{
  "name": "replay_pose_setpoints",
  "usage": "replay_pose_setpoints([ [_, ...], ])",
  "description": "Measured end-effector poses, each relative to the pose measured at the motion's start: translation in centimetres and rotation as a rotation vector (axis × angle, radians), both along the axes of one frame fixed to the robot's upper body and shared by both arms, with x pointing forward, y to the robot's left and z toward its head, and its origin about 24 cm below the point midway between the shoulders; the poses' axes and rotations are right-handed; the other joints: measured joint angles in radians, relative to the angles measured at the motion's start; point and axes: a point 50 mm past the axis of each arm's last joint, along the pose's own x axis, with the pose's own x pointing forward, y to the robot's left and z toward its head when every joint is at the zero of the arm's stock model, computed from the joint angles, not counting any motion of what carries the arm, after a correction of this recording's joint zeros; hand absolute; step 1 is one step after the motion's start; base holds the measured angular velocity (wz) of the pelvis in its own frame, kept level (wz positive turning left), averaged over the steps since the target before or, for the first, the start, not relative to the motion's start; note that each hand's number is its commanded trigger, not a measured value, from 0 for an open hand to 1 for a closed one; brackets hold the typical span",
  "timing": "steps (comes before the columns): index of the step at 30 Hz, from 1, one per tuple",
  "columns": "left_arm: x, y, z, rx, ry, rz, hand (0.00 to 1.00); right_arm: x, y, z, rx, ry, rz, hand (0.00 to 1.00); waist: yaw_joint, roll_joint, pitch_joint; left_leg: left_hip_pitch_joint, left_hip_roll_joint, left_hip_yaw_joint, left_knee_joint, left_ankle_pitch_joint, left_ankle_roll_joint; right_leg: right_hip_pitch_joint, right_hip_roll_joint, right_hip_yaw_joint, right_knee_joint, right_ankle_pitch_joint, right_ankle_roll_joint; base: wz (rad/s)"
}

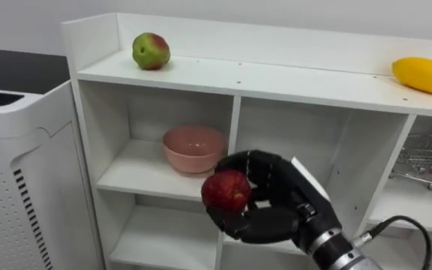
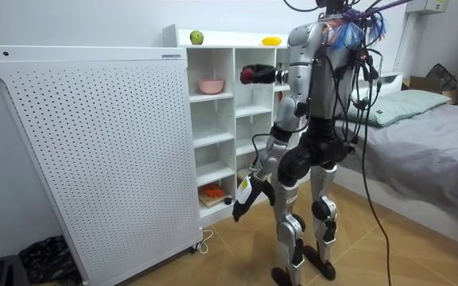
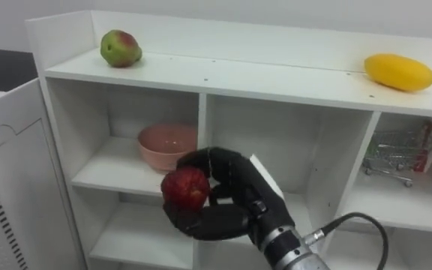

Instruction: Arrange fruit in the closet

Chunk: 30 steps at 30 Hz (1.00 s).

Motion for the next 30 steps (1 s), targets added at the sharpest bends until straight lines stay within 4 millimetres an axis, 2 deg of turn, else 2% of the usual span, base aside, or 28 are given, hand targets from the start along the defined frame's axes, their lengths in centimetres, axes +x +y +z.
replay_pose_setpoints([
  [5,0.5,-0.9,-0.2,-0.021,-0.016,0.014,0.0,0.7,-1.6,-4.3,0.038,0.18,-0.149,1.0,-0.008,0.02,0.0118,-0.08,-0.002,-0.011,0.038,0.004,0.006,-0.067,-0.007,-0.01,0.022,0.007,-0.001,0.08],
  [7,1.6,-1.5,-0.2,-0.046,-0.059,0.051,0.0,0.6,-3.3,-6.6,0.09,0.294,-0.239,1.0,-0.011,0.041,0.0232,-0.142,-0.005,-0.014,0.07,0.005,0.009,-0.131,-0.015,-0.023,0.058,0.006,0.0,0.03],
  [10,1.9,-1.7,-0.1,-0.045,-0.084,0.081,0.0,0.4,-4.4,-8.1,0.186,0.378,-0.331,1.0,-0.012,0.055,0.026,-0.233,-0.003,-0.012,0.116,0.006,0.01,-0.227,-0.02,-0.021,0.112,0.006,-0.001,-0.08],
  [14,2.3,-2.0,-0.1,-0.067,-0.116,0.127,0.0,0.6,-5.5,-9.0,0.339,0.452,-0.437,1.0,-0.014,0.069,0.0289,-0.294,-0.008,0.0,0.142,0.011,0.019,-0.311,-0.034,-0.018,0.183,-0.004,-0.004,-0.06],
  [15,2.2,-2.2,-0.2,-0.068,-0.115,0.123,0.0,0.7,-6.0,-9.3,0.427,0.484,-0.469,1.0,-0.014,0.08,0.0339,-0.31,-0.01,0.0,0.152,0.011,0.021,-0.328,-0.038,-0.02,0.2,-0.005,-0.005,-0.04],
  [16,2.1,-2.5,-0.3,-0.063,-0.111,0.119,0.0,0.6,-6.5,-9.5,0.503,0.505,-0.507,1.0,-0.013,0.089,0.0336,-0.329,-0.013,0.0,0.162,0.009,0.024,-0.351,-0.043,-0.019,0.22,-0.008,-0.007,0.0],
  [19,2.0,-2.8,-0.3,-0.053,-0.114,0.108,0.0,0.6,-7.5,-9.7,0.674,0.528,-0.57,1.0,-0.002,0.094,0.0341,-0.407,-0.026,0.001,0.215,0.007,0.028,-0.447,-0.068,-0.015,0.31,-0.038,-0.012,0.08],
  [22,1.8,-2.8,-0.3,-0.046,-0.107,0.111,0.0,0.7,-7.7,-10.0,0.804,0.562,-0.597,1.0,0.003,0.093,0.0344,-0.479,-0.035,0.0,0.272,0.005,0.029,-0.526,-0.087,-0.011,0.385,-0.066,-0.016,0.12],
  [26,2.3,-2.9,-0.2,-0.043,-0.128,0.114,0.0,1.9,-7.8,-9.5,0.995,0.586,-0.618,1.0,0.01,0.095,0.035,-0.567,-0.039,0.0,0.318,0.006,0.028,-0.619,-0.102,-0.016,0.445,-0.072,-0.024,0.07],
  [30,3.0,-3.4,0.0,-0.06,-0.169,0.122,0.0,2.5,-9.4,-9.1,1.115,0.574,-0.674,1.0,0.037,0.101,0.037,-0.648,-0.038,-0.005,0.368,0.006,0.029,-0.692,-0.105,-0.021,0.485,-0.073,-0.028,0.07],
])
